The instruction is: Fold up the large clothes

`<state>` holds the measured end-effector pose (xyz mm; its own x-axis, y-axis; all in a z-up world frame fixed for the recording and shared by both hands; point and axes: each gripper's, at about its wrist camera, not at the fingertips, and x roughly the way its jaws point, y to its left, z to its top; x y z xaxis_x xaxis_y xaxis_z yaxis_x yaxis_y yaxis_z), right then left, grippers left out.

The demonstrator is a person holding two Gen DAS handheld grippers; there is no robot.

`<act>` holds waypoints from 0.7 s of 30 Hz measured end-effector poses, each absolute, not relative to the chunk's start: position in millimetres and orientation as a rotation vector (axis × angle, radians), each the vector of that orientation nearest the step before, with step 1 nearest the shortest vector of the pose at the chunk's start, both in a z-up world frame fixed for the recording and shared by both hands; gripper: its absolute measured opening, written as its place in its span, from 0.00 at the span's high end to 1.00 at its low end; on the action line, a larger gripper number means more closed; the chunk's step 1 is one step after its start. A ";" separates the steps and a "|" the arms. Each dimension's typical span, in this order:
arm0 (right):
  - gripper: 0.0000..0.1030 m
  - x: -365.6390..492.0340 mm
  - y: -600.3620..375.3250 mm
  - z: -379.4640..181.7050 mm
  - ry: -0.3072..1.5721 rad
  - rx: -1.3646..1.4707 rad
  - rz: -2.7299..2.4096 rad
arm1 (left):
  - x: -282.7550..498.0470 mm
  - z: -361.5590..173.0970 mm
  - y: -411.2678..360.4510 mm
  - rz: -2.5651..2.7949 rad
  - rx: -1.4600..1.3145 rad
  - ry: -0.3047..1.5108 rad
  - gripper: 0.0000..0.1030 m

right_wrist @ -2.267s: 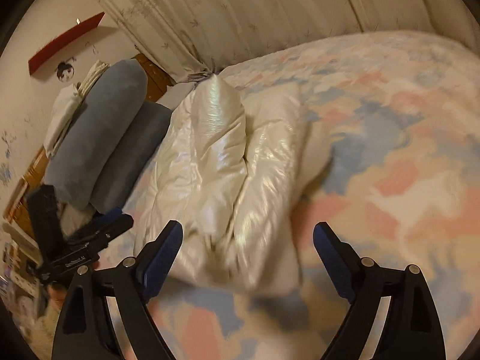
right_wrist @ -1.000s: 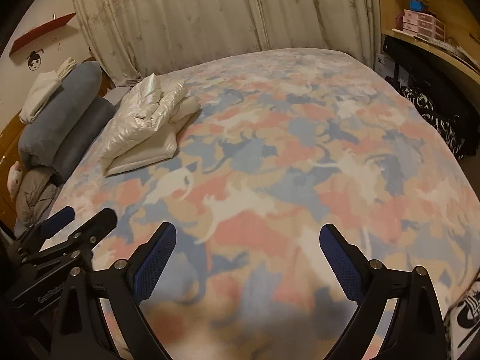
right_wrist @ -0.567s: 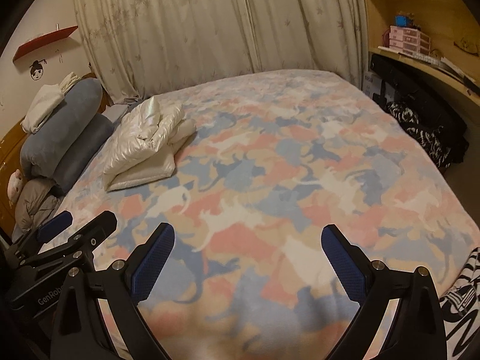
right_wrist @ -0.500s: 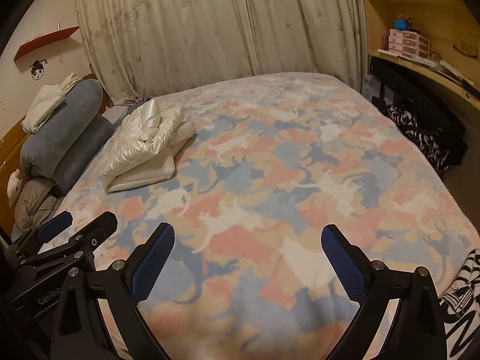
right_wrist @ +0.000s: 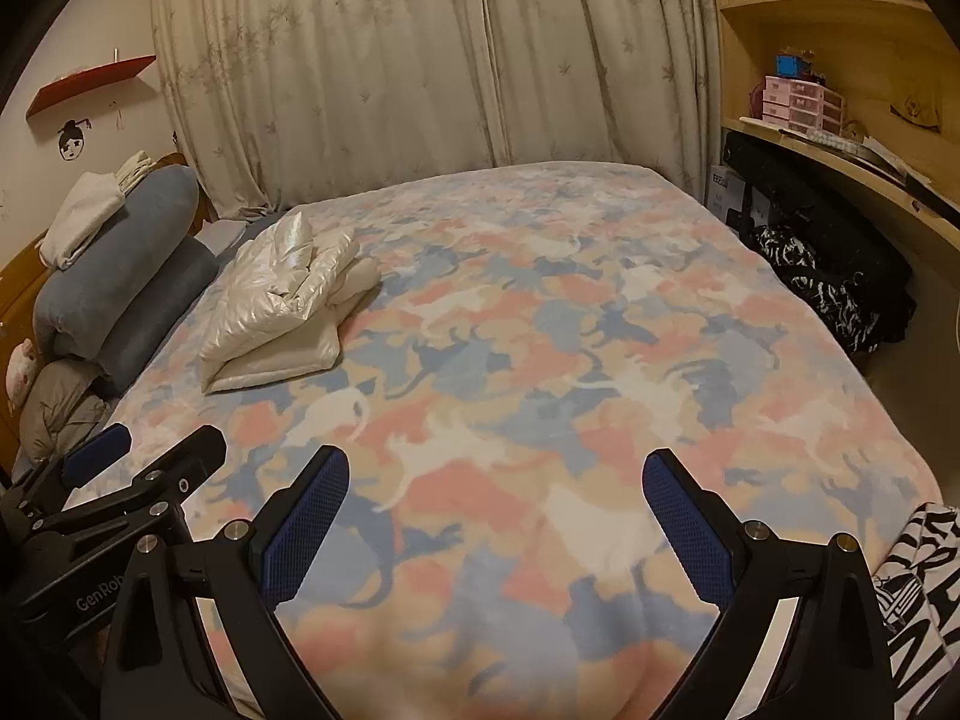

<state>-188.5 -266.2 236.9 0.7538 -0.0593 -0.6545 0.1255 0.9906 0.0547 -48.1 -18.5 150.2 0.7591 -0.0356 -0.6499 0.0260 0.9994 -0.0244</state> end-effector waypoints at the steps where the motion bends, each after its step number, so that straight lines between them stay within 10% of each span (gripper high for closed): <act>1: 0.04 -188.7 -266.1 237.0 0.708 0.097 -0.101 | -49.6 151.6 -18.9 -0.032 -0.014 0.709 0.12; 21: 0.04 -192.2 -264.8 237.5 0.701 0.088 -0.106 | -61.7 158.2 -18.6 -0.006 0.000 0.706 0.12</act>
<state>-192.2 -264.8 237.5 0.7590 -0.0678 -0.6475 0.1272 0.9908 0.0454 -61.7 -18.6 158.2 0.7612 -0.0053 -0.6485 0.0055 1.0000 -0.0018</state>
